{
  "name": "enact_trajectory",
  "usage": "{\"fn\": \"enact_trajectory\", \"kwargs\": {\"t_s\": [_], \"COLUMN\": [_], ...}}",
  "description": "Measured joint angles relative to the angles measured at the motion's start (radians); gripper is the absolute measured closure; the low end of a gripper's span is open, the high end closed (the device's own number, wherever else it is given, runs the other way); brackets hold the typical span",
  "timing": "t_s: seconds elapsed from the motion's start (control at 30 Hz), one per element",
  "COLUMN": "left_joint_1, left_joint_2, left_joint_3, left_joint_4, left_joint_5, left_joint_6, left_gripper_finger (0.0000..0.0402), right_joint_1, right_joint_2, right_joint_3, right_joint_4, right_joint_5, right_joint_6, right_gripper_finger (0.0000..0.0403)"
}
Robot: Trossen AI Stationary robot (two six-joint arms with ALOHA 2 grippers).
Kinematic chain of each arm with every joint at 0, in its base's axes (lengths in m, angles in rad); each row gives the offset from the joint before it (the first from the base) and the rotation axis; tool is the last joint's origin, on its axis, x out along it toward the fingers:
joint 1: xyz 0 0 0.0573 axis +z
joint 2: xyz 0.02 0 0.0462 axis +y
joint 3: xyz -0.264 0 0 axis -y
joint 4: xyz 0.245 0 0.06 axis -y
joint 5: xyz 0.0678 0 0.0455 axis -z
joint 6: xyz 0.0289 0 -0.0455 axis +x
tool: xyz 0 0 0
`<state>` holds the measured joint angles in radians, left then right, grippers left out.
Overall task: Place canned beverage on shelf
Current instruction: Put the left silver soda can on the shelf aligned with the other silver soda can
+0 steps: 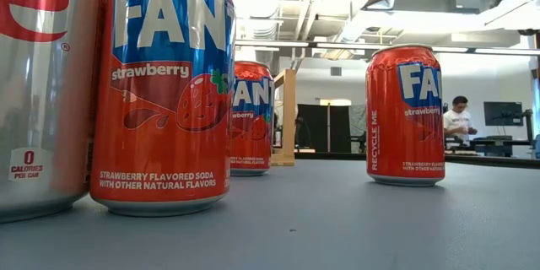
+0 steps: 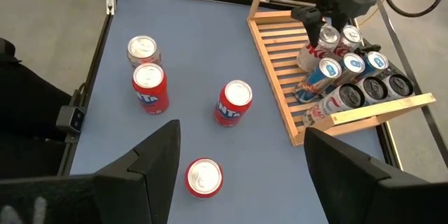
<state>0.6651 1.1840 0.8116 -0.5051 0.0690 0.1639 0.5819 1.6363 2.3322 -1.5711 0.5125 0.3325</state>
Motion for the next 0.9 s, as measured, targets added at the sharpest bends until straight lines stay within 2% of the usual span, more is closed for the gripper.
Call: {"fn": "enact_trajectory", "kwargs": {"t_s": [0.13, 0.5, 0.9], "left_joint_1": [0.014, 0.020, 0.042], "left_joint_2": [0.001, 0.082, 0.058], "left_joint_3": [0.000, 0.006, 0.002], "left_joint_4": [-0.006, 0.021, -0.007], "left_joint_5": [0.035, 0.035, 0.032], "left_joint_6": [0.001, 0.020, 0.033], "left_gripper_finger": [0.0107, 0.0107, 0.0107], "right_joint_1": [0.000, 0.000, 0.000], "right_joint_2": [0.000, 0.000, 0.000], "right_joint_3": [0.000, 0.000, 0.000], "right_joint_4": [0.000, 0.000, 0.000], "right_joint_5": [0.000, 0.000, 0.000], "right_joint_6": [0.000, 0.011, 0.010], "right_gripper_finger": [0.0127, 0.0127, 0.0127]}}
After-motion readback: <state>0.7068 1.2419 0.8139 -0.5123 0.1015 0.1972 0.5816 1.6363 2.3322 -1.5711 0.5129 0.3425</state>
